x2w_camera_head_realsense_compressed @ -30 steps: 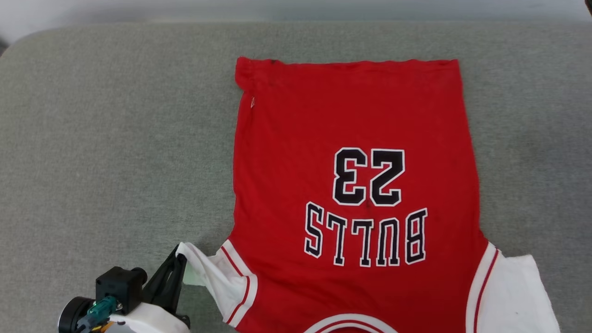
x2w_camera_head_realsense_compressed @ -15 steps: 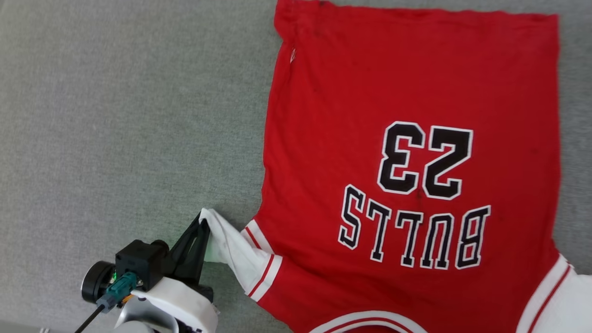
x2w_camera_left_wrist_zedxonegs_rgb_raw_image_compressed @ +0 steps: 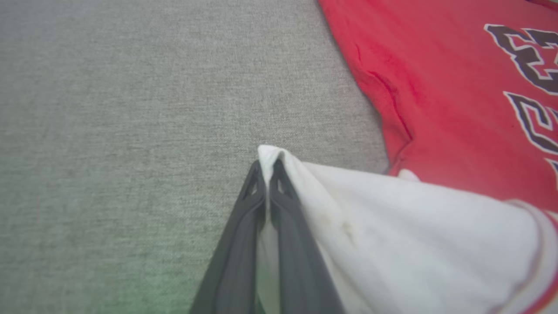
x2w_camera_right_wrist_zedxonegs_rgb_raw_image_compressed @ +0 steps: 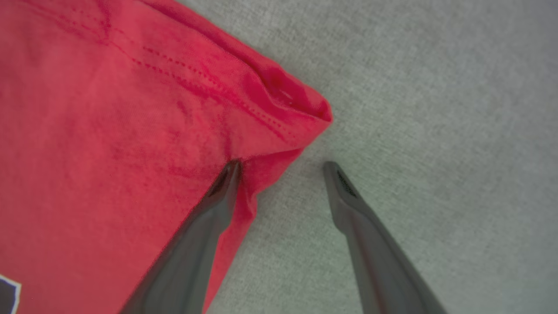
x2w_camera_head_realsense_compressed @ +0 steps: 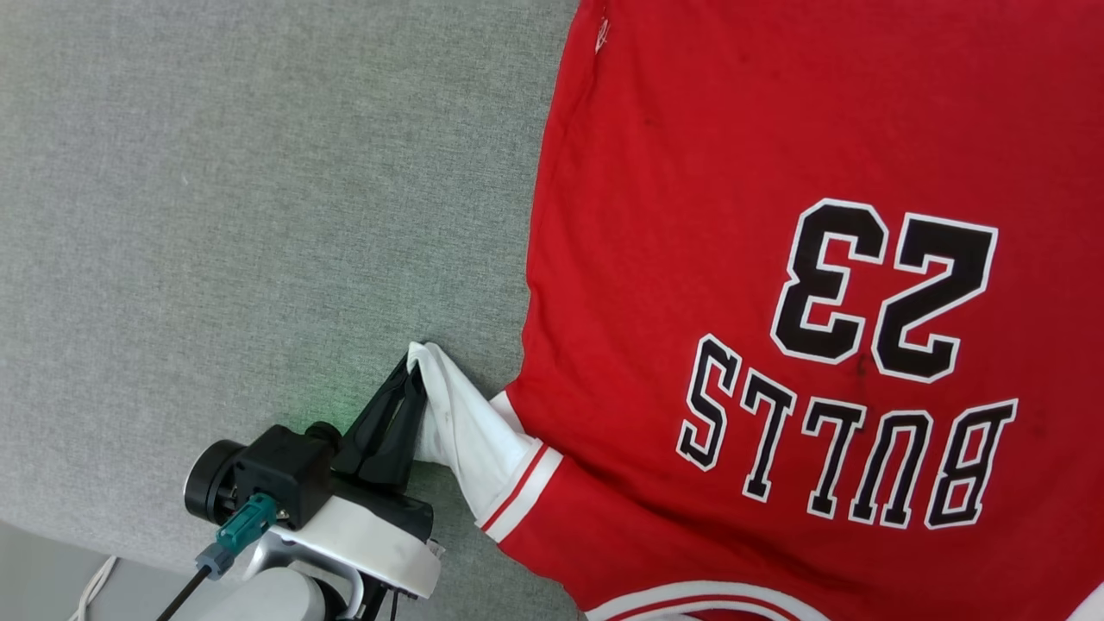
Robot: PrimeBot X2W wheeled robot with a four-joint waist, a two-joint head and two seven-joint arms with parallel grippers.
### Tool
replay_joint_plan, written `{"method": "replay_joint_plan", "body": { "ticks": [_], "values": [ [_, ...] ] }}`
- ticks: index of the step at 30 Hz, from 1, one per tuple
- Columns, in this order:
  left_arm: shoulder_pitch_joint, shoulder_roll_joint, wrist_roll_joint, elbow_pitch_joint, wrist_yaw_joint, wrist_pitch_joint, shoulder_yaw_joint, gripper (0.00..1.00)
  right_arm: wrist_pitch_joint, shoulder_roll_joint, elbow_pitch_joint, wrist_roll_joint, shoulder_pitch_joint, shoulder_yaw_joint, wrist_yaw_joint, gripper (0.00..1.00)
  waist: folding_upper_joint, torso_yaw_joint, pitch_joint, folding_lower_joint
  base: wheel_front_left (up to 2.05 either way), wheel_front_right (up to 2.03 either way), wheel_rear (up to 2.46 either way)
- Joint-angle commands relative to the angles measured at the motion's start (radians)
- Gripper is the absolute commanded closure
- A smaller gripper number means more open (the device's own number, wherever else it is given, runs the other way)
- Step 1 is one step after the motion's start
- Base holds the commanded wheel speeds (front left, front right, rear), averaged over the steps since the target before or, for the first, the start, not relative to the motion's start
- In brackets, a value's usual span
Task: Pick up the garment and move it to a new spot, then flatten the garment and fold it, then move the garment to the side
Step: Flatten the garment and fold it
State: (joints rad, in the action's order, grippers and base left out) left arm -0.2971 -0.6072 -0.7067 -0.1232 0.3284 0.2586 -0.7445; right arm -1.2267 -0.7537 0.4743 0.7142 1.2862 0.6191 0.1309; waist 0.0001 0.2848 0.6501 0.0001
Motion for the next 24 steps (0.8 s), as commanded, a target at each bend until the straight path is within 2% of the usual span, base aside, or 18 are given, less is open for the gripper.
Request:
{"method": "replay_joint_plan", "body": {
  "ticks": [1,3,4,5,9,14,18,24],
  "values": [
    [-0.013,0.007,0.007,0.016,0.000,-0.004,-0.008,1.00,0.004,0.013,0.016,0.011,-0.078,0.017,0.000,0.00,-0.0001,0.005,0.009,-0.0001,0.00,0.00,0.00],
    [-0.014,0.010,0.007,0.017,-0.002,-0.004,-0.009,1.00,0.012,0.013,0.013,0.014,-0.101,0.021,0.000,0.00,-0.0001,0.004,0.011,-0.0001,0.00,0.00,0.00],
    [-0.014,0.011,0.009,0.018,-0.001,-0.004,-0.009,1.00,0.016,0.009,0.003,0.007,-0.108,0.030,0.000,0.73,-0.0001,0.003,0.010,-0.0001,0.00,0.00,0.00],
    [-0.013,0.011,0.011,0.018,-0.001,-0.003,-0.008,1.00,0.023,0.003,-0.002,0.007,-0.109,0.028,0.000,1.00,-0.0001,0.002,0.006,-0.0001,0.00,0.00,0.00],
    [0.004,0.006,0.012,0.016,0.008,0.000,0.005,1.00,0.056,-0.024,-0.024,-0.011,-0.083,0.035,-0.001,1.00,-0.0001,-0.013,-0.033,-0.0001,0.00,0.00,0.00],
    [0.040,-0.013,0.004,0.006,0.021,0.003,0.022,1.00,0.129,-0.021,-0.065,0.020,-0.051,0.054,-0.001,1.00,-0.0001,-0.044,-0.111,-0.0001,0.00,0.00,0.00],
    [0.077,-0.033,-0.009,-0.011,0.035,0.004,0.039,1.00,0.213,-0.026,-0.061,0.063,-0.066,0.043,-0.001,1.00,-0.0001,-0.079,-0.177,-0.0001,0.00,0.00,0.00],
    [0.129,-0.057,-0.028,-0.032,0.051,0.005,0.058,1.00,0.276,-0.070,-0.116,0.122,-0.125,0.098,-0.001,1.00,-0.0001,-0.124,-0.259,-0.0001,0.00,0.00,0.00]
  ]
}}
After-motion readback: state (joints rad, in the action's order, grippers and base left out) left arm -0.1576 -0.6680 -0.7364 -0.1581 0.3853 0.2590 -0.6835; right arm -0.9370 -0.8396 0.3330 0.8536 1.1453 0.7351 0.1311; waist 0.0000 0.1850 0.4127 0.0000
